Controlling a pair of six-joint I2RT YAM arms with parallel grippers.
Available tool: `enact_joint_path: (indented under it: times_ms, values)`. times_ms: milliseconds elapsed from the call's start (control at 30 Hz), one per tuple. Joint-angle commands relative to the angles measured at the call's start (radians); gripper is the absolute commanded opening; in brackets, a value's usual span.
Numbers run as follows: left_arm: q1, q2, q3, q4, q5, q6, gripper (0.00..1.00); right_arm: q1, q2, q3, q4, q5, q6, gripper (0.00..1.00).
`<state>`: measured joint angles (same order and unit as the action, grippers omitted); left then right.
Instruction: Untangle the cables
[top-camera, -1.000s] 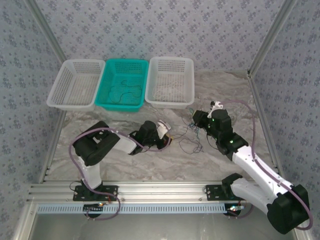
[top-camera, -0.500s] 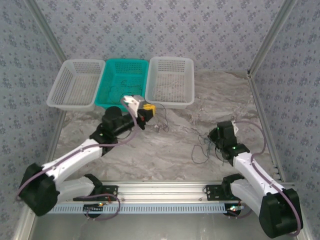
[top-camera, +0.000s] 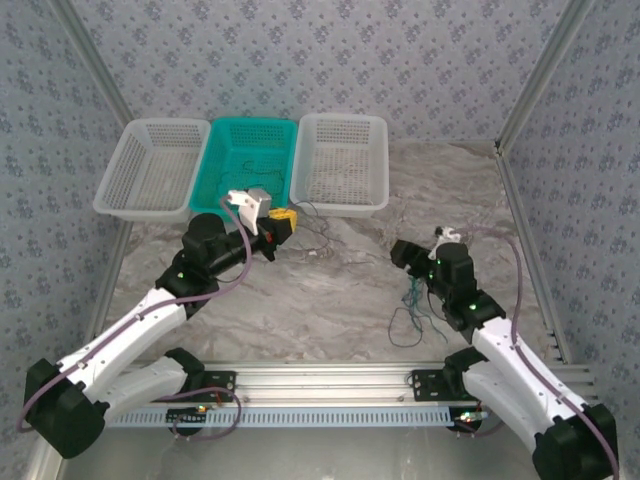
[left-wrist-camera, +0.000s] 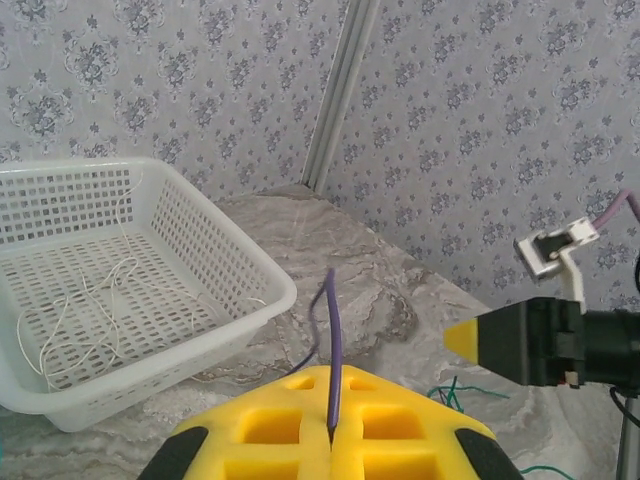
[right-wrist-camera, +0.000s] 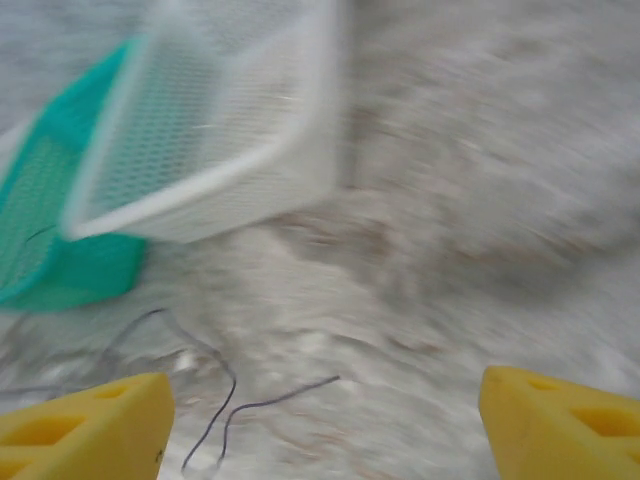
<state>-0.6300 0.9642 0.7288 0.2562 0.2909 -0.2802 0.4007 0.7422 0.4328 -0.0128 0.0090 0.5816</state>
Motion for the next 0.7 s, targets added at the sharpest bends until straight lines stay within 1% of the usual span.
enact_joint_path:
  times_ms: [0, 100, 200, 367, 467, 600, 667]
  values:
    - [0.001, -0.007, 0.024, 0.003, 0.019, -0.021, 0.0, 0.094, 0.022, 0.028, 0.159, -0.148, -0.316, 0.84]
    - [0.001, -0.013, 0.024, 0.0, 0.021, -0.027, 0.0, 0.181, 0.091, 0.022, 0.242, -0.191, -0.463, 0.86]
    - [0.0, -0.016, 0.024, 0.007, 0.025, -0.039, 0.0, 0.232, 0.199, 0.01, 0.374, -0.224, -0.536, 0.87]
    - [0.0, -0.015, 0.042, 0.014, 0.043, -0.063, 0.0, 0.307, 0.43, 0.03, 0.615, -0.2, -0.63, 0.87]
    - [0.0, -0.026, 0.055, 0.023, 0.046, -0.088, 0.0, 0.32, 0.616, 0.074, 0.739, -0.176, -0.636, 0.86]
    - [0.001, -0.034, 0.113, 0.005, 0.028, -0.119, 0.0, 0.324, 0.811, 0.119, 0.892, -0.14, -0.589, 0.85]
    - [0.004, -0.03, 0.174, -0.033, 0.023, -0.108, 0.0, 0.323, 0.885, 0.124, 0.959, -0.092, -0.562, 0.8]
